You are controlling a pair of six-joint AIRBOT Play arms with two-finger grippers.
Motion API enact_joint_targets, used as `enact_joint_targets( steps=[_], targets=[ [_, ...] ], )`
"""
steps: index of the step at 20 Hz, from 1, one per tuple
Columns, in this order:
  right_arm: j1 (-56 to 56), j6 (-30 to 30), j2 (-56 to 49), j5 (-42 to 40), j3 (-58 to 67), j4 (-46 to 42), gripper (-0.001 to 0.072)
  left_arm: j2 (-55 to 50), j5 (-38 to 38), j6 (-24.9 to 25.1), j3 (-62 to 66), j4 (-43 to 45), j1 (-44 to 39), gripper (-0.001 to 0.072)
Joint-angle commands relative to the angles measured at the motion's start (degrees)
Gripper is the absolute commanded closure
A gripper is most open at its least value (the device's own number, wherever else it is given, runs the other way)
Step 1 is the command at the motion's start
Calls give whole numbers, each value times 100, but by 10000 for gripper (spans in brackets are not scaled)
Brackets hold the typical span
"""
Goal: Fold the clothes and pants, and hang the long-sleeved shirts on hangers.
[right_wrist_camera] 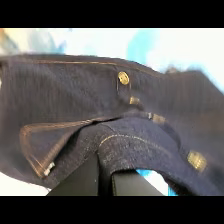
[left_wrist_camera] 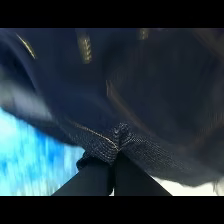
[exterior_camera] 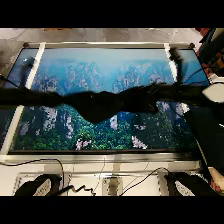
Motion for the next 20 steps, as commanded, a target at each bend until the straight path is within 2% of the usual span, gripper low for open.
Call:
enact_joint_targets(
  steps=[1,2,4,7,10,12,15,17,19,20],
  targets=[
    [4,1043,789,-22,511,15,672,710,417,26,1080,-903,669,686],
    [4,1438,1001,-17,581,125,672,1027,702,26,1104,-957,835,686],
    [4,1843,1414,-11,638,267,672,1600,1091,48,1104,-785,1036,686],
    [4,2280,2085,37,640,238,672,2328,1687,155,1102,87,1161,686],
    [11,3327,2299,424,573,203,673,2575,1611,101,1097,293,1154,687],
    [205,3847,2275,463,50,197,673,2487,1488,-146,999,295,1154,687],
    [643,4402,2116,-376,-1207,195,672,2133,1480,-146,341,295,1152,687],
    [726,4417,1847,-1156,-1801,168,672,1692,1491,-131,-278,295,1047,687],
    [726,4417,1425,-1921,-2133,-17,672,1069,1746,256,-918,295,610,687],
    [726,4415,1126,-2302,-2175,-175,672,691,2111,586,-1198,297,269,687]
  ],
)
